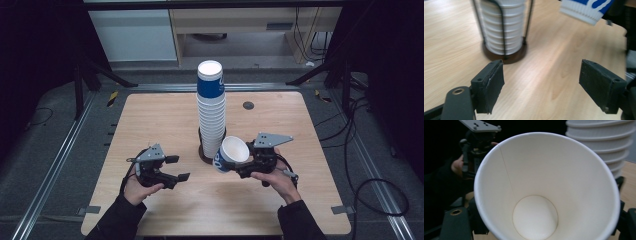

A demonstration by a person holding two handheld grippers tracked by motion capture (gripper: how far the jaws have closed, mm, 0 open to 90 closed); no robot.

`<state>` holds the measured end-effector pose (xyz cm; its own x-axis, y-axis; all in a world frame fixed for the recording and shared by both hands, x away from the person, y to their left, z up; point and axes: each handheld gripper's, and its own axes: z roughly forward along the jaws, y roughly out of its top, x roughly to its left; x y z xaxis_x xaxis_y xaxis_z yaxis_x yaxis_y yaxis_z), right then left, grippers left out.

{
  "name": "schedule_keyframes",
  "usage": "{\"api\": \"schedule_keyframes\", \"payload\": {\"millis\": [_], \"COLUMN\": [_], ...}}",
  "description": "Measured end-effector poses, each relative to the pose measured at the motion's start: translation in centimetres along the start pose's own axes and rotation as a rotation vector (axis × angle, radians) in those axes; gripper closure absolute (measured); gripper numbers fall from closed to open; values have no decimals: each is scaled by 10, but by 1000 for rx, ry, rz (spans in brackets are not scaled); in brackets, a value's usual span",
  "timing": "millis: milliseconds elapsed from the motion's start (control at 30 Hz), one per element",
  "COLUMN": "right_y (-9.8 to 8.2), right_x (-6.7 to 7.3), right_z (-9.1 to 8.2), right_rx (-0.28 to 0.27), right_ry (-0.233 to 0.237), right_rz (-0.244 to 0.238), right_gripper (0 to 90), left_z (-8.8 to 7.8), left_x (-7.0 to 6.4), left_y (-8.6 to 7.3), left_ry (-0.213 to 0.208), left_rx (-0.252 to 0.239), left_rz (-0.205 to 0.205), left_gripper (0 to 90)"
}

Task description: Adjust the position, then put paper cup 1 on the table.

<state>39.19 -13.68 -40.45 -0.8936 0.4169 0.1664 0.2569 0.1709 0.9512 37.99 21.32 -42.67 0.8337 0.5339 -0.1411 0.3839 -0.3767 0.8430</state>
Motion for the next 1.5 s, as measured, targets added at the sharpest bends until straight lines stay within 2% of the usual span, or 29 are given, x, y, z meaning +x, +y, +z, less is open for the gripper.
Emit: {"api": "schedule_keyframes", "payload": {"millis": [100,167,433,600,733,800,900,1100,1300,1500], "right_y": [1,3,3,3,0,0,0,-2,-12,-23], "right_x": [-4,-8,-25,-41,-53,-59,-67,-87,-109,-124], "right_z": [-7,-13,-27,-39,-46,-47,-49,-46,-45,-46], "right_rx": [28,40,90,93,103,121,112,149,191,224], "right_ry": [-114,-180,-362,-473,-542,-571,-593,-660,-707,-735], "right_rz": [-28,-23,1,28,49,48,55,59,100,140], "right_gripper": [203,203,202,202,202,202,202,202,202,201], "left_z": [-3,-5,-9,-9,-11,-13,-16,-19,-22,-23], "left_x": [6,8,18,26,31,34,36,39,40,41], "left_y": [-1,-2,-5,-10,-11,-12,-12,-13,-13,-13], "left_ry": [23,34,78,107,131,150,158,178,185,183], "left_rx": [-4,-10,-11,4,11,11,1,3,-9,-11], "left_rz": [-23,-32,-61,-86,-94,-101,-108,-110,-117,-122], "left_gripper": [195,192,184,182,181,181,181,181,181,182]}}
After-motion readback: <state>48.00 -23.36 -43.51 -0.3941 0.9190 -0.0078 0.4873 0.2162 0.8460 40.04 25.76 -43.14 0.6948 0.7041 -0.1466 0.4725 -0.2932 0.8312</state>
